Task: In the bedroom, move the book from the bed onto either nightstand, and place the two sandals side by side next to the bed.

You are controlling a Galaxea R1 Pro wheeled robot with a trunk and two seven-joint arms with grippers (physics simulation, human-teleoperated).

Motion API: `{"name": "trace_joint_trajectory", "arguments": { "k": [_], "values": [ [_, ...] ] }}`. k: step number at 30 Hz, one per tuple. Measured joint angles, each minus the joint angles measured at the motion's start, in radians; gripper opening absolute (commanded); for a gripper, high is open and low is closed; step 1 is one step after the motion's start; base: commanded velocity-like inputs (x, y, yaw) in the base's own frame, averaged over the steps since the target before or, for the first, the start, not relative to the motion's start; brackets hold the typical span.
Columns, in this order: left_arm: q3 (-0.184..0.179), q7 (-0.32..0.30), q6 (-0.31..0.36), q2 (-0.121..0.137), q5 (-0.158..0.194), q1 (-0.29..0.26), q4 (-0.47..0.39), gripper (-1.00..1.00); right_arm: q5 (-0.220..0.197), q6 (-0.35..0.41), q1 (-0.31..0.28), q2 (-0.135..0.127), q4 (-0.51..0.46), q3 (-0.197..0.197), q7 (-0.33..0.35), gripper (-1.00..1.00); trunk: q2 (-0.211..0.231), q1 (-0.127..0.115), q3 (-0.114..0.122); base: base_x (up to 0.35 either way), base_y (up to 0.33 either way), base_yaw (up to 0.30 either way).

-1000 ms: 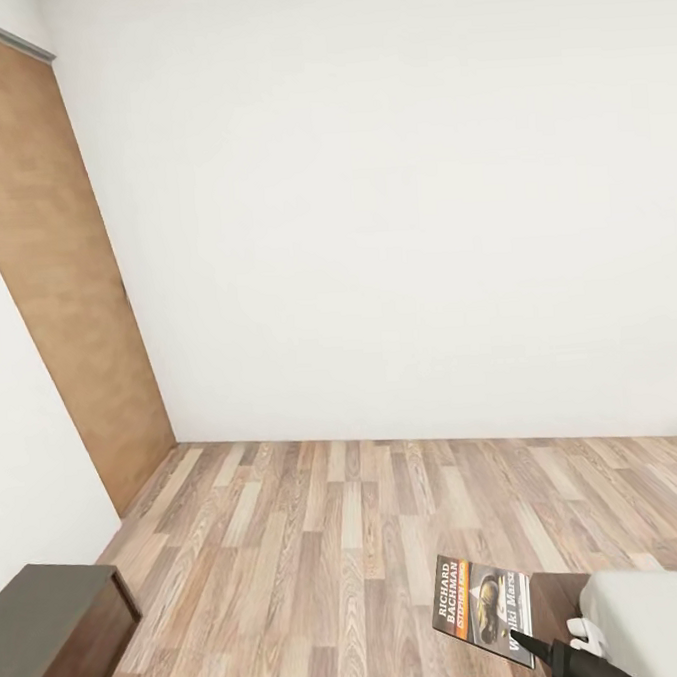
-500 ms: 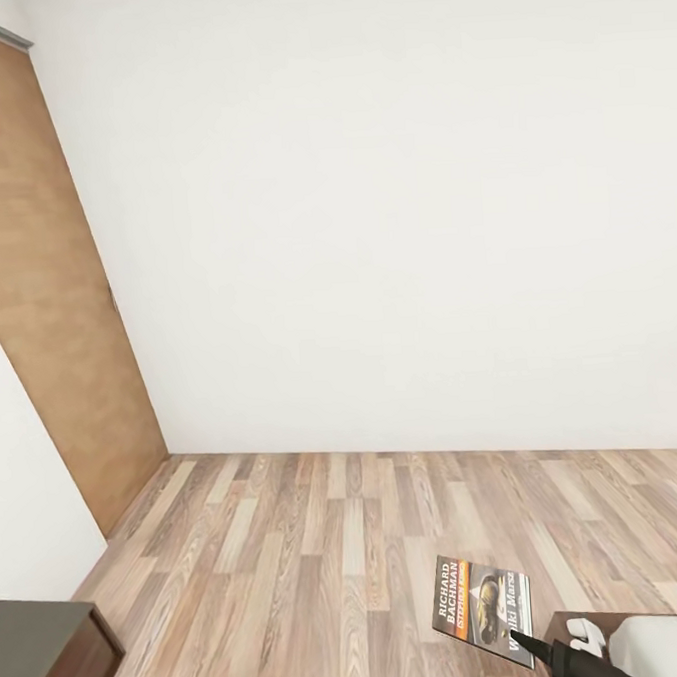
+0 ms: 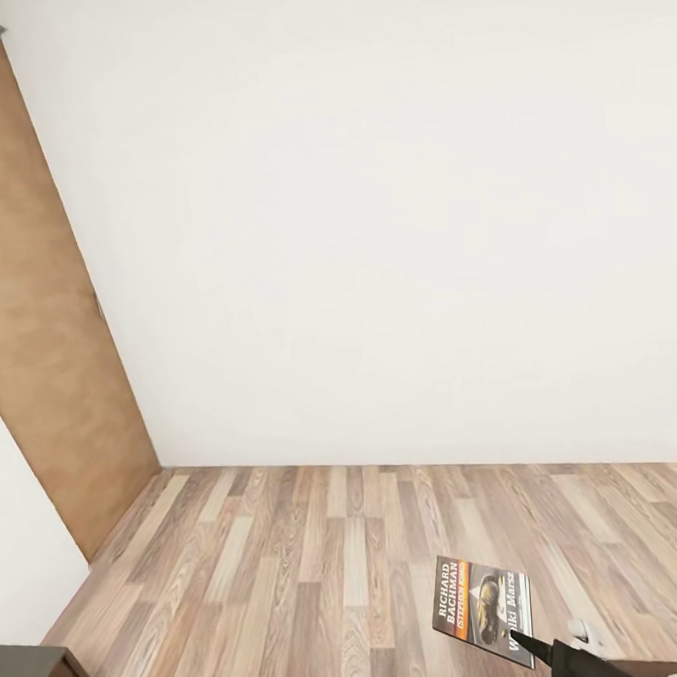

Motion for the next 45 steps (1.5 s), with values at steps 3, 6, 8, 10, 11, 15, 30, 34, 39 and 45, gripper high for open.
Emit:
{"name": "trace_joint_trajectory", "arguments": {
  "k": [3,6,8,10,11,15,30,34,39,45],
  "values": [
    [0.001,0.0,0.0,0.001,0.0,0.0,0.0,1.0,0.0,0.0,0.0,0.0,0.0,0.0,0.002,-1.0,0.0,0.0,0.0,0.33,0.0,-0.122],
    [0.0,0.0,0.0,0.0,0.0,0.0,0.0,1.0,0.0,0.0,0.0,0.0,0.0,0.0,0.002,-1.0,0.0,0.0,0.0,0.33,0.0,-0.153],
    [0.0,0.0,0.0,0.0,0.0,0.0,0.0,1.0,0.0,0.0,0.0,0.0,0.0,0.0,0.002,-1.0,0.0,0.0,0.0,0.33,0.0,-0.061],
    [0.0,0.0,0.0,0.0,0.0,0.0,0.0,1.0,0.0,0.0,0.0,0.0,0.0,0.0,0.002,-1.0,0.0,0.0,0.0,0.33,0.0,-0.027],
    [0.0,0.0,0.0,0.0,0.0,0.0,0.0,1.0,0.0,0.0,0.0,0.0,0.0,0.0,0.002,-1.0,0.0,0.0,0.0,0.33,0.0,-0.014],
    [0.0,0.0,0.0,0.0,0.0,0.0,0.0,1.0,0.0,0.0,0.0,0.0,0.0,0.0,0.002,-1.0,0.0,0.0,0.0,0.33,0.0,-0.005],
    [0.0,0.0,0.0,0.0,0.0,0.0,0.0,1.0,0.0,0.0,0.0,0.0,0.0,0.0,0.002,-1.0,0.0,0.0,0.0,0.33,0.0,0.0],
    [0.0,0.0,0.0,0.0,0.0,0.0,0.0,1.0,0.0,0.0,0.0,0.0,0.0,0.0,0.002,-1.0,0.0,0.0,0.0,0.33,0.0,0.0],
    [0.0,0.0,0.0,0.0,0.0,0.0,0.0,1.0,0.0,0.0,0.0,0.0,0.0,0.0,0.002,-1.0,0.0,0.0,0.0,0.33,0.0,0.0],
    [0.0,-0.001,0.001,0.0,-0.001,0.0,0.001,1.0,0.0,0.0,0.0,0.0,0.0,0.0,0.002,-1.0,0.0,0.0,0.0,0.33,0.0,0.0]
  ]
}}
